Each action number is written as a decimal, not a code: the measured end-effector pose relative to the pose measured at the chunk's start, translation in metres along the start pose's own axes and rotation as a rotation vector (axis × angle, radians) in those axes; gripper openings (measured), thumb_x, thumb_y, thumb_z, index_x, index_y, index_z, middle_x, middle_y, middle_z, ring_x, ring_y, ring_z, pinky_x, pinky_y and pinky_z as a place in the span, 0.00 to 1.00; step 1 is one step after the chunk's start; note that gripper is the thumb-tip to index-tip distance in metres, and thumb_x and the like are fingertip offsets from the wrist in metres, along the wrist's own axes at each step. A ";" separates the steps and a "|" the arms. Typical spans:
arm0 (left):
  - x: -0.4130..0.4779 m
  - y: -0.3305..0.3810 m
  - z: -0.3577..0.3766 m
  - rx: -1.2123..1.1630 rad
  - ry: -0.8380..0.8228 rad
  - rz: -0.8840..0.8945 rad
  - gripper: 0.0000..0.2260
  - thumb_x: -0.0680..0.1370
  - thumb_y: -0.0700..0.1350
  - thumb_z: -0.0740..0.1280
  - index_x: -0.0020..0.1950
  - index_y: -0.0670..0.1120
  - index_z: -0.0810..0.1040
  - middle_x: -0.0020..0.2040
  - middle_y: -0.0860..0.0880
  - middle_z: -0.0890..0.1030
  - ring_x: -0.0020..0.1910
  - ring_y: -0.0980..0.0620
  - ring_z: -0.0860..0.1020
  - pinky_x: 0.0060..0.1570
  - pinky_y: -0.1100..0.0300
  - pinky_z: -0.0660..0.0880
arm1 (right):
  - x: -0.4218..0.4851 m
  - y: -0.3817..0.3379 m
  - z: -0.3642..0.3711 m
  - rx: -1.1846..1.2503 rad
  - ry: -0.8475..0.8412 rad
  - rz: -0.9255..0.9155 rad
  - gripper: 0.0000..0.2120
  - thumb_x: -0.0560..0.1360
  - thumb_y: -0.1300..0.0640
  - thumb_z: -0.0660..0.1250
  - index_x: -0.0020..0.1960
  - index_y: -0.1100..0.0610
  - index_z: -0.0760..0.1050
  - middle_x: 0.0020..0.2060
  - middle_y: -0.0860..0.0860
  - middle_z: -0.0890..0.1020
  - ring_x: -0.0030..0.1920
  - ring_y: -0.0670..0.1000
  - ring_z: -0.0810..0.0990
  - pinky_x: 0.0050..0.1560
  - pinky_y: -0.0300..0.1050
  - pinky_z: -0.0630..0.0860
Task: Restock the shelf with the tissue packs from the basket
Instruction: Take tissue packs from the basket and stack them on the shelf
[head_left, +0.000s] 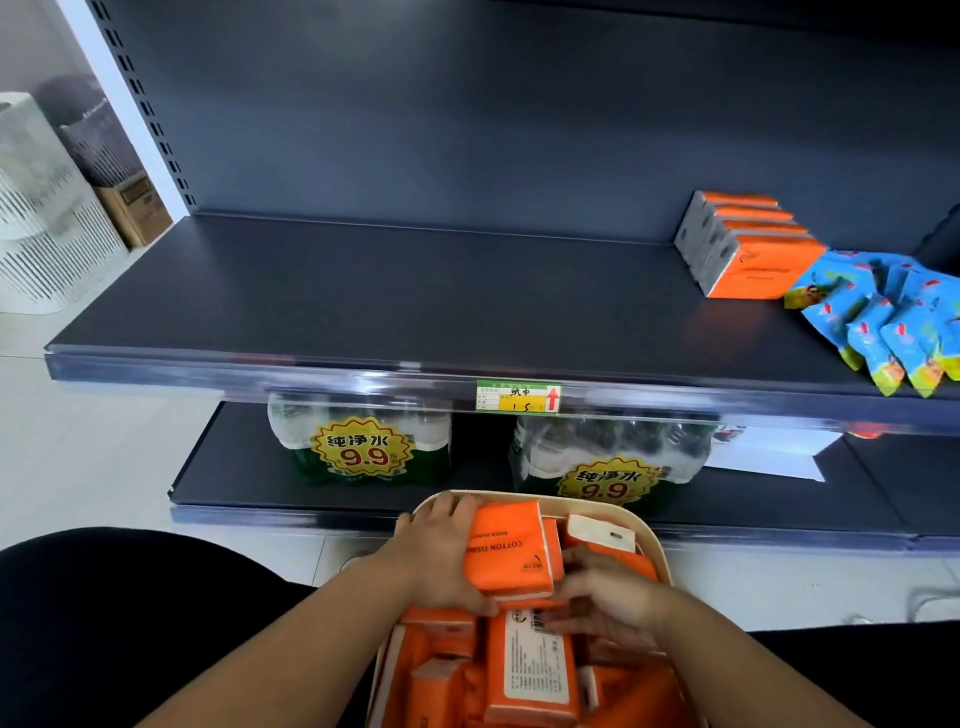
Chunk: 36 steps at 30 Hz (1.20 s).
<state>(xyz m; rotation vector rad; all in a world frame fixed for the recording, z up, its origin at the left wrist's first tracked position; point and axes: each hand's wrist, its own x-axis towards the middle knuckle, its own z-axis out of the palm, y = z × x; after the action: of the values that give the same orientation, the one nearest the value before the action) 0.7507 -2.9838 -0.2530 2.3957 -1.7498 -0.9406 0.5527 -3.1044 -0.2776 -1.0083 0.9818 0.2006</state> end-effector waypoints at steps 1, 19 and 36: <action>0.000 0.000 0.005 0.002 -0.020 -0.017 0.52 0.62 0.66 0.74 0.76 0.57 0.46 0.74 0.50 0.58 0.73 0.44 0.59 0.72 0.41 0.55 | 0.000 0.000 0.000 0.011 -0.027 -0.003 0.27 0.69 0.66 0.69 0.67 0.60 0.68 0.55 0.61 0.82 0.53 0.59 0.83 0.48 0.50 0.80; 0.006 0.024 0.008 -1.393 0.270 -0.228 0.31 0.77 0.60 0.63 0.75 0.53 0.56 0.60 0.47 0.75 0.54 0.48 0.78 0.51 0.52 0.77 | -0.009 -0.013 0.001 0.125 -0.004 -0.183 0.37 0.64 0.60 0.79 0.68 0.51 0.65 0.59 0.57 0.81 0.60 0.59 0.80 0.56 0.56 0.79; -0.029 0.052 -0.029 -0.849 0.327 0.318 0.47 0.71 0.56 0.75 0.75 0.63 0.42 0.67 0.64 0.69 0.64 0.66 0.72 0.63 0.60 0.73 | -0.075 -0.090 -0.019 -0.567 0.078 -0.512 0.57 0.58 0.61 0.80 0.70 0.34 0.46 0.61 0.49 0.77 0.60 0.51 0.78 0.53 0.49 0.80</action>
<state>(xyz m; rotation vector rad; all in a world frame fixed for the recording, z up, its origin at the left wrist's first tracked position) 0.7147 -2.9866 -0.1978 1.5680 -1.2055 -0.9196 0.5476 -3.1486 -0.1674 -1.7633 0.7139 0.0071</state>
